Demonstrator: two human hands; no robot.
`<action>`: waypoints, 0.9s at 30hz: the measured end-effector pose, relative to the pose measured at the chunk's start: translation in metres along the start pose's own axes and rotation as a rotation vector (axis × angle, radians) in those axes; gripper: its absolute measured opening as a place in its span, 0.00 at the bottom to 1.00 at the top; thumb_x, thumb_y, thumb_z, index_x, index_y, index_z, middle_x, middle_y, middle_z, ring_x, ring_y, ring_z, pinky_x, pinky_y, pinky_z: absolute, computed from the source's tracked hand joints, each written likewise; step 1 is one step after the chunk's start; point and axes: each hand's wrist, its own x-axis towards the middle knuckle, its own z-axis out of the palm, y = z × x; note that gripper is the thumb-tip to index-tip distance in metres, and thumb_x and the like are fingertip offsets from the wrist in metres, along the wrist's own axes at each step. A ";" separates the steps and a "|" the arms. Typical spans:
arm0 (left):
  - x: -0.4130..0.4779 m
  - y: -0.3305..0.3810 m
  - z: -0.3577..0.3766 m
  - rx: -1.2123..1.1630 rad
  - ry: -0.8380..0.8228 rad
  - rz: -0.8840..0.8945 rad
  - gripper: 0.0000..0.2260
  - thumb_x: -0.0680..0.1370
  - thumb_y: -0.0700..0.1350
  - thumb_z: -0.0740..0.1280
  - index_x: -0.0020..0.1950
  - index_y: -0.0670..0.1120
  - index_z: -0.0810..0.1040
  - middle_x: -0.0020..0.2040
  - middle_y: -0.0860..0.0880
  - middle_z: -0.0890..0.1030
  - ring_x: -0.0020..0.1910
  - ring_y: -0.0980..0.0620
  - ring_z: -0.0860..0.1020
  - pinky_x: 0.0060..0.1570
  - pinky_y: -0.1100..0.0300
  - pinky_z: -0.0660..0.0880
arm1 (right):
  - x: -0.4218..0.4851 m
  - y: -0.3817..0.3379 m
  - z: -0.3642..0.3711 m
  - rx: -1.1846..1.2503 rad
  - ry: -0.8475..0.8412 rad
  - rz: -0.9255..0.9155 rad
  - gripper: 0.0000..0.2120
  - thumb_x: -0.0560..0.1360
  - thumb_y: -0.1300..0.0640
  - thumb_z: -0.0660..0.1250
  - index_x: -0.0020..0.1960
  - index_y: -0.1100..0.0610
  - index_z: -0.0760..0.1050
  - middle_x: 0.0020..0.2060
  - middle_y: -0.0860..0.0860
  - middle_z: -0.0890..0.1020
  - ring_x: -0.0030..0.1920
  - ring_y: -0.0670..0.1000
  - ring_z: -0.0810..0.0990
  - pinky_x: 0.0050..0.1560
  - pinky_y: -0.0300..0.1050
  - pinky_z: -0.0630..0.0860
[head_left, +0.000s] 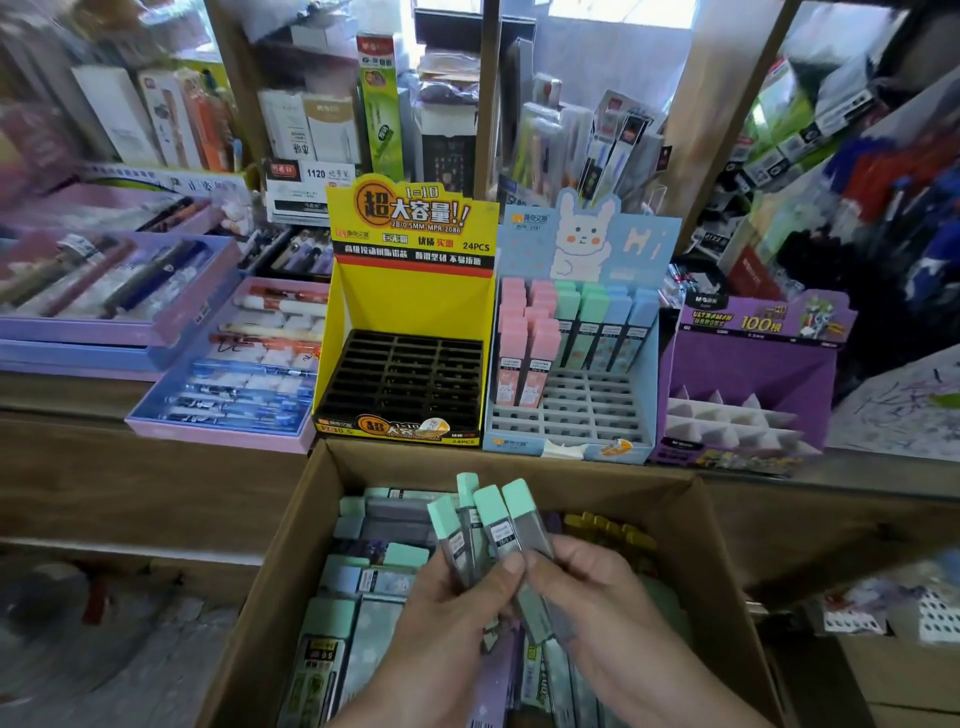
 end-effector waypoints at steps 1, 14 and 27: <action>0.001 0.000 -0.001 0.017 0.015 0.003 0.18 0.60 0.46 0.78 0.49 0.45 0.87 0.40 0.36 0.83 0.37 0.41 0.77 0.39 0.52 0.75 | 0.000 0.001 0.000 -0.007 -0.011 -0.003 0.10 0.80 0.66 0.66 0.53 0.64 0.85 0.46 0.64 0.86 0.41 0.57 0.86 0.38 0.45 0.82; 0.008 0.007 -0.012 0.008 0.066 -0.078 0.05 0.77 0.39 0.70 0.49 0.42 0.85 0.46 0.36 0.86 0.44 0.36 0.85 0.44 0.47 0.82 | 0.004 0.008 -0.012 -0.261 0.033 -0.152 0.17 0.81 0.69 0.65 0.53 0.50 0.87 0.50 0.53 0.88 0.52 0.53 0.87 0.52 0.43 0.83; 0.006 0.045 -0.003 -0.017 -0.020 -0.030 0.07 0.77 0.39 0.70 0.53 0.40 0.84 0.44 0.34 0.86 0.31 0.43 0.83 0.27 0.56 0.79 | 0.006 -0.018 -0.021 -0.178 0.075 -0.281 0.16 0.80 0.64 0.68 0.59 0.46 0.85 0.53 0.55 0.88 0.55 0.55 0.86 0.60 0.55 0.82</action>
